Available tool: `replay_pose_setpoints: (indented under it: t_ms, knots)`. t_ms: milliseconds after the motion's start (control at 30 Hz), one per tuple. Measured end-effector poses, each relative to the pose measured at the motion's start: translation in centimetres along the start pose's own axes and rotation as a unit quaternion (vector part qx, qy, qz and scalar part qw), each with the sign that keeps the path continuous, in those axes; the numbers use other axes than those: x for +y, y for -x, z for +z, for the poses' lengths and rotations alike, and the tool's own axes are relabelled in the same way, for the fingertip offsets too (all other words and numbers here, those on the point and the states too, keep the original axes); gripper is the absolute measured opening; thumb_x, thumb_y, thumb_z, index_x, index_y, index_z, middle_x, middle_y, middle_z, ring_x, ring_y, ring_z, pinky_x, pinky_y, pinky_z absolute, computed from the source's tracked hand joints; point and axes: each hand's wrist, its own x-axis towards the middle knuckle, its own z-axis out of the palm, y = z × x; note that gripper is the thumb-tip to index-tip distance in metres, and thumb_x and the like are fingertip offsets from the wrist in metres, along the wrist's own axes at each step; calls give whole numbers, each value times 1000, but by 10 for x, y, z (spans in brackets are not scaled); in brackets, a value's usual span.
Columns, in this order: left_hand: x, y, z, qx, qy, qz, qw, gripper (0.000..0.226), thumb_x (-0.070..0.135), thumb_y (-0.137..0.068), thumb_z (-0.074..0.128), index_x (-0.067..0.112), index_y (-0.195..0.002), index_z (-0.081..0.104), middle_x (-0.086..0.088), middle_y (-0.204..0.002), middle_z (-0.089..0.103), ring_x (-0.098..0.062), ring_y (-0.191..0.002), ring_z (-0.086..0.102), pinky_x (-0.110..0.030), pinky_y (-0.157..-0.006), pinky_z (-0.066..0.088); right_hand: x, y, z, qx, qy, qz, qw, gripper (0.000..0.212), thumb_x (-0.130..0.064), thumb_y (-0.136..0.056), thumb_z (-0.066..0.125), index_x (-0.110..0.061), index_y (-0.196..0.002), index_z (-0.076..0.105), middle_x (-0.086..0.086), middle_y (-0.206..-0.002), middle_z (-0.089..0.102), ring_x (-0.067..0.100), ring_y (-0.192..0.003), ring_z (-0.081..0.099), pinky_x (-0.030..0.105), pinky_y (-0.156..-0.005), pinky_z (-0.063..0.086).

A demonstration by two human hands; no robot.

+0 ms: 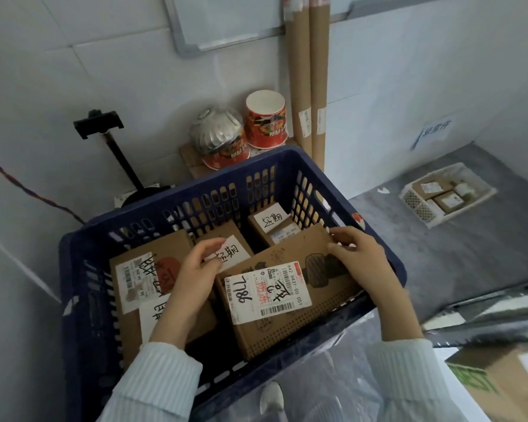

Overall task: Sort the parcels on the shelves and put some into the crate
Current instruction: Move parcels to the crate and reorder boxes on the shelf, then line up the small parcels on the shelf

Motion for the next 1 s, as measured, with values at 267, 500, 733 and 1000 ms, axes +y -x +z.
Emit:
replay_pose_setpoints:
  t_ms: [267,500,733,1000]
  knots:
    - [50,30,20,12,18,83,996,33,12,-96,49,38,-112,62,21,-119,59,-4,-117,53,-33,-100,44,6,47,-35,135,-152,-48,978,22,-14,-92,60,-20,-112,67,-6,-101,70,8,-92,65,11,-71,48]
    - [90,100,77,-85,29,174,981,30,17,-96,50,39,-112,64,24,-118,61,-1,-116,55,-34,-102,44,36,131,-90,276,-175,-42,944,18,-17,-94,58,-20,-109,68,-6,-102,70,11,-90,69,23,-74,54]
    - [83,201,143,-220,49,189,956,27,9,-96,50,26,-111,64,12,-118,64,-11,-112,60,-36,-99,49,102,269,-138,413,-180,3,893,21,-17,-88,67,-24,-108,68,-21,-80,63,-5,-60,59,12,-55,43]
    - [40,360,220,-387,34,225,894,26,13,-95,52,29,-111,65,11,-122,62,-10,-117,58,-33,-98,47,182,467,-164,533,-194,66,821,17,-14,-88,66,-22,-103,67,-21,-95,65,-4,-80,64,13,-70,50]
